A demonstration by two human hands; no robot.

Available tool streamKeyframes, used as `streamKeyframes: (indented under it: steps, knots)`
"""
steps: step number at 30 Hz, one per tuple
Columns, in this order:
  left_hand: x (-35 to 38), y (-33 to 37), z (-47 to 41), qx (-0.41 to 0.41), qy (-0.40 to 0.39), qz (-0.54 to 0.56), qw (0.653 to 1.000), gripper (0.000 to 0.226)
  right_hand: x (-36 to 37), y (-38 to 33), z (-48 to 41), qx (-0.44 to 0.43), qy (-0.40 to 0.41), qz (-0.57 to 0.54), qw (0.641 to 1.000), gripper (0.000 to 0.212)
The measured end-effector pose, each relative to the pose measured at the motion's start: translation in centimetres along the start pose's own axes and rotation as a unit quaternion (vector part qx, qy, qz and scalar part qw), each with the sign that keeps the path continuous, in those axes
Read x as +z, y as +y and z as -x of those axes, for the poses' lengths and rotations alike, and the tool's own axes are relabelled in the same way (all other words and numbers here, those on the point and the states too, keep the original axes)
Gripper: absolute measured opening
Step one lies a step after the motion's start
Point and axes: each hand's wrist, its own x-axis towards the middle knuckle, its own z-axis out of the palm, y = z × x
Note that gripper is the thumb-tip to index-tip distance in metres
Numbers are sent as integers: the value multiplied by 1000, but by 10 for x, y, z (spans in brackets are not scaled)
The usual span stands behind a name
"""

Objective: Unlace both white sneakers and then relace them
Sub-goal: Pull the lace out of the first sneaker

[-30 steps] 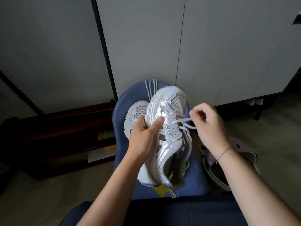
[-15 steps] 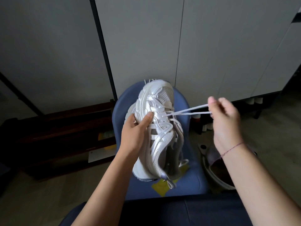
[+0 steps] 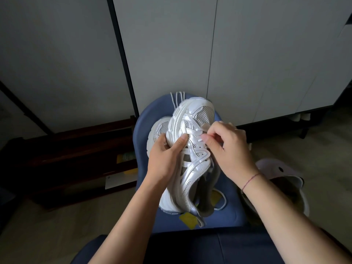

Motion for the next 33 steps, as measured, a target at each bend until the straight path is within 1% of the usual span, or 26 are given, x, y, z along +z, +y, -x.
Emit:
streamKeyframes:
  steps: [1, 3, 7, 9, 11, 12, 14, 15, 18, 20, 22, 25, 27, 29, 31, 33]
  knots:
    - [0, 1, 0, -3, -2, 10, 1000, 27, -2, 1, -1, 8, 17, -28, 999, 26]
    - [0, 3, 0, -9, -2, 29, 1000, 26, -8, 5, -2, 27, 45, -46, 998, 26]
    - [0, 3, 0, -13, 6, 33, 999, 23, -18, 17, -4, 46, 86, -10, 995, 26]
    - [-2, 3, -1, -15, 12, 37, 999, 26, -28, 27, -5, 87, 131, -2, 988, 27]
    - [-4, 4, -2, -12, 14, 41, 999, 31, -38, 40, -7, 148, 183, -5, 972, 27]
    - [-4, 4, -2, -10, 14, 39, 999, 31, -41, 45, -7, 178, 196, -7, 964, 26]
    - [-3, 4, -1, -6, 13, 31, 999, 30, -40, 48, -6, 210, 174, 1, 962, 23]
    - [-2, 4, 0, -6, 10, 28, 1000, 29, -37, 47, -5, 206, 147, 3, 967, 21]
    - [2, 2, 2, -10, -2, 23, 1000, 27, -24, 26, -1, 145, 49, -44, 987, 18]
    - [4, 1, 3, -6, 0, 11, 1000, 24, -15, 8, 0, 71, -2, -49, 996, 23]
    - [5, 1, 3, -2, 2, -4, 1000, 24, -9, -2, 2, 9, -25, -17, 1000, 29]
    - [4, -1, 2, -4, 3, -12, 1000, 26, -3, -3, 0, -4, -35, 34, 999, 30]
    - [3, -2, 2, -5, 4, -14, 1000, 27, 1, -3, 0, -10, -44, 48, 998, 30]
    - [4, -2, 2, -6, -2, -6, 1000, 27, 0, -2, 0, 6, -40, 4, 999, 27]
    - [4, 0, 2, -7, -4, 5, 1000, 26, -9, 1, -3, 83, 0, -90, 992, 24]
    - [2, 2, 1, -8, -1, 20, 1000, 23, -22, 8, -7, 169, 71, -161, 970, 24]
